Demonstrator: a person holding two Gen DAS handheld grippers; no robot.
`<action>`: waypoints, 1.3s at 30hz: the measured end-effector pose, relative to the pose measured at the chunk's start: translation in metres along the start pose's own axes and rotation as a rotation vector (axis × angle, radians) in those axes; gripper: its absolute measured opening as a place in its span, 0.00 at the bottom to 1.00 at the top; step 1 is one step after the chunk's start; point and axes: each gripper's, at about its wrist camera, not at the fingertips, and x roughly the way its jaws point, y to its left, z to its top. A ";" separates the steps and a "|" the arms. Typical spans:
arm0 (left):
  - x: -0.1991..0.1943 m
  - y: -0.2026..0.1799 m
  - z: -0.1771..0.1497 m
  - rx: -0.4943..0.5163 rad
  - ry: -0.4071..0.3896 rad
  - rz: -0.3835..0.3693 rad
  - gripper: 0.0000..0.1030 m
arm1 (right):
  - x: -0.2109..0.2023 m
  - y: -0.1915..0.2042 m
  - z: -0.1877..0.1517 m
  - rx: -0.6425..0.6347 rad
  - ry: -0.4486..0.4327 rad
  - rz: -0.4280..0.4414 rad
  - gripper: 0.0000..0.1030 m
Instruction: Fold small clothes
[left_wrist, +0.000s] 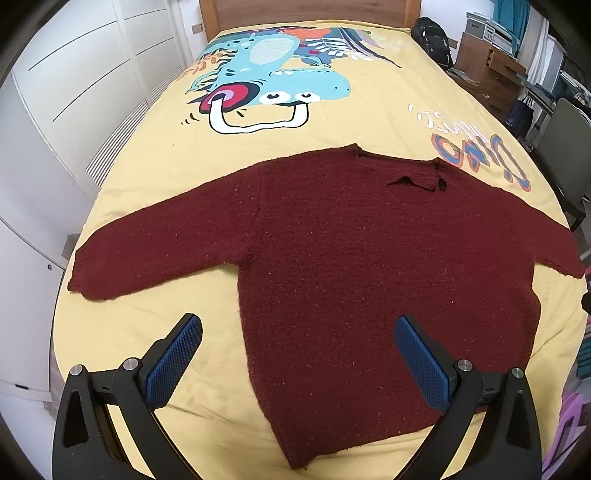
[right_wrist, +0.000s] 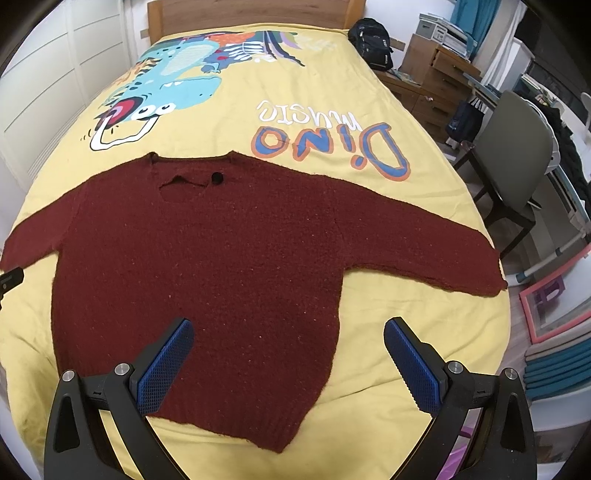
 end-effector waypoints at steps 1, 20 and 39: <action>0.000 0.000 0.000 0.001 0.000 0.000 0.99 | 0.000 0.000 0.000 0.001 0.000 -0.001 0.99; 0.004 -0.006 -0.003 0.019 0.012 0.002 0.99 | 0.003 0.007 0.001 -0.019 0.006 -0.005 0.99; 0.007 -0.009 -0.005 0.028 0.012 0.010 0.99 | 0.003 0.010 0.002 -0.029 0.011 -0.012 0.99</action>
